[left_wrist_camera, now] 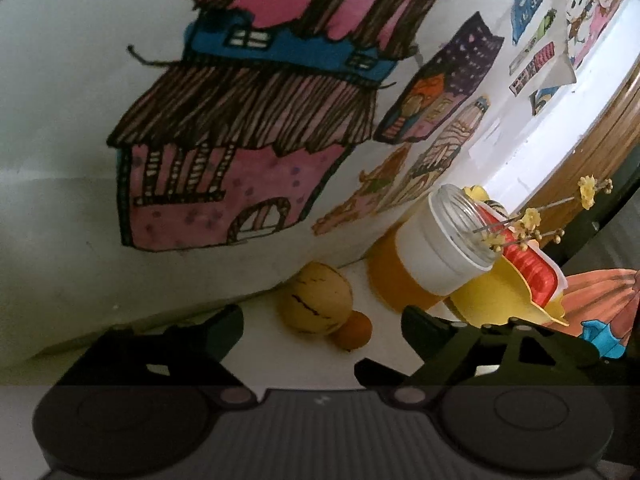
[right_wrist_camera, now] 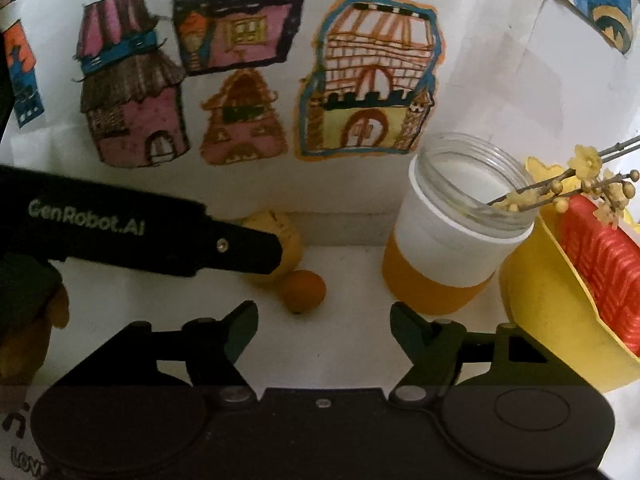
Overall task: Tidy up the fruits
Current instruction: 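Grasp the tan round fruit with the left tool while the right tool grasps the small orange fruit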
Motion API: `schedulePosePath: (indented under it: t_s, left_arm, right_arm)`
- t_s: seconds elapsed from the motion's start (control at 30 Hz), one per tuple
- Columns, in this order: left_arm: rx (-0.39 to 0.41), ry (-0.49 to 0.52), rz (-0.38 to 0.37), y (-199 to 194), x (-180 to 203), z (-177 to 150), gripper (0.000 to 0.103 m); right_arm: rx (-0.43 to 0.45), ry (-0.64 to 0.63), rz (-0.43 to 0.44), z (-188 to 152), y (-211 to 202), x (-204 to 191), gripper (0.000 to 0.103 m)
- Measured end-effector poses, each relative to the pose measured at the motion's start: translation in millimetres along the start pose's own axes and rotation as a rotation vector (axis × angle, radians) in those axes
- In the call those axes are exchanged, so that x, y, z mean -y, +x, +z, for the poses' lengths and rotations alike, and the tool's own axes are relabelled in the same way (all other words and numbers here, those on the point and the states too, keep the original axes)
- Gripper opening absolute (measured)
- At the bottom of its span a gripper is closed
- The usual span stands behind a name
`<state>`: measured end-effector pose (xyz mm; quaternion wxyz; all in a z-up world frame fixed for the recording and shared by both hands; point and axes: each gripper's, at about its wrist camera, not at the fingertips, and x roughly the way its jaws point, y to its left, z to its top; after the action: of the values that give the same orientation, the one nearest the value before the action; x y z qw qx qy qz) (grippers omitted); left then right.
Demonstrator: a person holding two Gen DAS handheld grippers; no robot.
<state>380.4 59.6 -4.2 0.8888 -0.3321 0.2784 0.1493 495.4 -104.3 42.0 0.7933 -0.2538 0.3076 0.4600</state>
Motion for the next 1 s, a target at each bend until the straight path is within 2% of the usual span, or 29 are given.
schedulePosePath:
  t_s: [0.47, 0.73, 1.0]
  left_arm:
    - [-0.009, -0.067, 0.017, 14, -6, -3, 0.069]
    - [-0.019, -0.119, 0.017, 20, -13, 1, 0.059]
    - [-0.023, -0.134, 0.019, 31, -11, 5, 0.055]
  right_arm:
    - [-0.016, -0.086, -0.010, 6, 12, -14, 0.048]
    - [-0.029, -0.103, 0.002, 11, 27, -21, 0.042]
    - [-0.020, -0.092, 0.007, 13, 31, -14, 0.037]
